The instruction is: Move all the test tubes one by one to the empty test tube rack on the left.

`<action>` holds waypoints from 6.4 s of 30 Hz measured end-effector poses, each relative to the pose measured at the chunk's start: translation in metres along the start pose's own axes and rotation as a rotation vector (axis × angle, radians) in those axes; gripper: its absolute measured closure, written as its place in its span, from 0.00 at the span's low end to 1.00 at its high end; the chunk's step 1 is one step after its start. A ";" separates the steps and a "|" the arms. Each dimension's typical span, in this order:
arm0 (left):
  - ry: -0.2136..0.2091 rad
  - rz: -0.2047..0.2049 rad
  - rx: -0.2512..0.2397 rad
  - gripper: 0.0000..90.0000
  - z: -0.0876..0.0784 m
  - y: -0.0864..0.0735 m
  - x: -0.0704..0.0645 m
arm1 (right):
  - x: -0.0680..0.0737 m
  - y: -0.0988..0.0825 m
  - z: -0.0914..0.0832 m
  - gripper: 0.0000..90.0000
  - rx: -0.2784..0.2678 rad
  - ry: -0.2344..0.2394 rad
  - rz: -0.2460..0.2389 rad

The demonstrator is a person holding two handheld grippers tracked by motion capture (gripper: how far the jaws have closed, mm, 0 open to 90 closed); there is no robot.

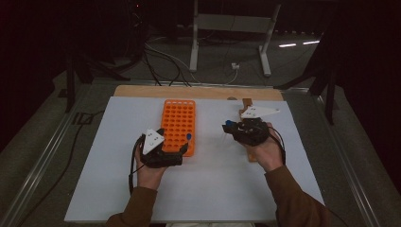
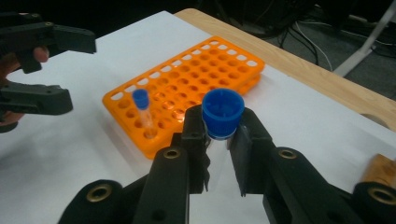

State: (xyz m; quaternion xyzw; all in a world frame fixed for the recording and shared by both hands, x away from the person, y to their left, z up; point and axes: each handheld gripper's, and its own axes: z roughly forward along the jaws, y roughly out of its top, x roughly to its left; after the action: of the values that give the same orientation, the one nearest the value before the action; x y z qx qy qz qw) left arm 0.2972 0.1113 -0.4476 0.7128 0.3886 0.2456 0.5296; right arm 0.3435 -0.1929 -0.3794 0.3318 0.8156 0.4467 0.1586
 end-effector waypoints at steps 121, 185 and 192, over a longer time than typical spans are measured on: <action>0.016 0.047 0.096 0.87 0.041 -0.039 0.007 | -0.025 -0.068 -0.051 0.00 -0.133 -0.096 0.115; 0.084 -0.041 0.040 0.01 -0.031 -0.030 0.041 | -0.063 -0.059 -0.032 0.06 -0.076 -0.208 0.162; 0.084 -0.053 0.055 0.01 -0.028 -0.033 0.043 | -0.078 -0.049 -0.016 0.19 -0.010 -0.280 0.163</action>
State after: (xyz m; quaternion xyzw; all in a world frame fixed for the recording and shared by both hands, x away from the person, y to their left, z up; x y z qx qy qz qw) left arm 0.2911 0.1669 -0.4727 0.7057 0.4359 0.2505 0.4992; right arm 0.3722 -0.2748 -0.4149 0.4551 0.7538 0.4114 0.2356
